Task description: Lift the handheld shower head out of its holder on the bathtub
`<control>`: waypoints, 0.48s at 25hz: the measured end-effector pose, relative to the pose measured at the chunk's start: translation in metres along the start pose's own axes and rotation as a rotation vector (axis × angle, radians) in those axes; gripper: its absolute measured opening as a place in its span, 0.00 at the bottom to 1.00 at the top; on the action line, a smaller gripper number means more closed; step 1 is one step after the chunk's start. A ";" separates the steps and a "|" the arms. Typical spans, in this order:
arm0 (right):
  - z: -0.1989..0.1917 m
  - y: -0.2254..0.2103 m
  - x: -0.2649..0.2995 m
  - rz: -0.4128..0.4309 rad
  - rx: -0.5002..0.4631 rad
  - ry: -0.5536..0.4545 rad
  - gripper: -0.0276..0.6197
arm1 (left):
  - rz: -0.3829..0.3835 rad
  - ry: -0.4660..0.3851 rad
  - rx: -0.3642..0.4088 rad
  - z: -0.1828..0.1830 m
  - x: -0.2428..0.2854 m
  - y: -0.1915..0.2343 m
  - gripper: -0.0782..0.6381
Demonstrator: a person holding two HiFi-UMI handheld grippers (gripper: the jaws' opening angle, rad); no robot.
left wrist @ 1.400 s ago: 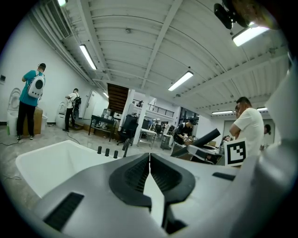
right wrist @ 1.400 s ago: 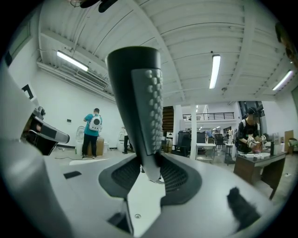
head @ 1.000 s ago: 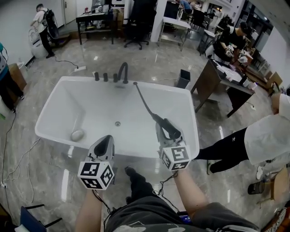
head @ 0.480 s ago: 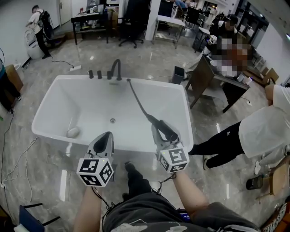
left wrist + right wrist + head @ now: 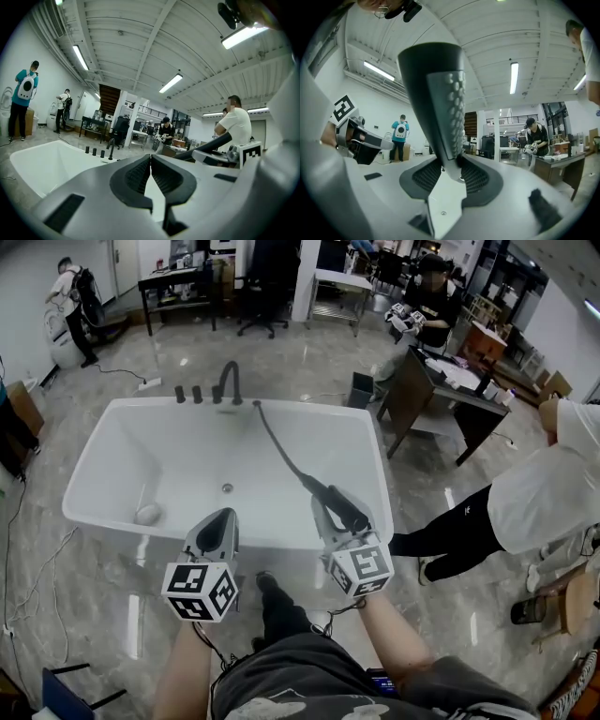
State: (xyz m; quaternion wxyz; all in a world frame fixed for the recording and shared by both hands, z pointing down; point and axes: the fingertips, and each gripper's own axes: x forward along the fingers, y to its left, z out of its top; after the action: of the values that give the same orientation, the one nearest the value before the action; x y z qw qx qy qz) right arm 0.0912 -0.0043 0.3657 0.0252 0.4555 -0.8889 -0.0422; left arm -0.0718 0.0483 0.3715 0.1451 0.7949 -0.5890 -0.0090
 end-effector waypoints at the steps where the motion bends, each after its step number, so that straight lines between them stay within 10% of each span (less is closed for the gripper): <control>1: -0.002 0.000 0.000 -0.001 0.005 0.008 0.26 | 0.000 0.002 0.001 0.000 0.000 0.000 0.13; 12: -0.029 0.008 -0.002 0.000 0.022 0.072 0.26 | 0.012 0.018 -0.006 -0.011 -0.005 0.002 0.13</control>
State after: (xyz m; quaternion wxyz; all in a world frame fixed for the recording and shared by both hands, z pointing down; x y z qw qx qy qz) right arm 0.0884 0.0003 0.3955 0.0520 0.4570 -0.8878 -0.0159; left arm -0.0729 0.0551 0.3812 0.1529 0.7911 -0.5923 -0.0025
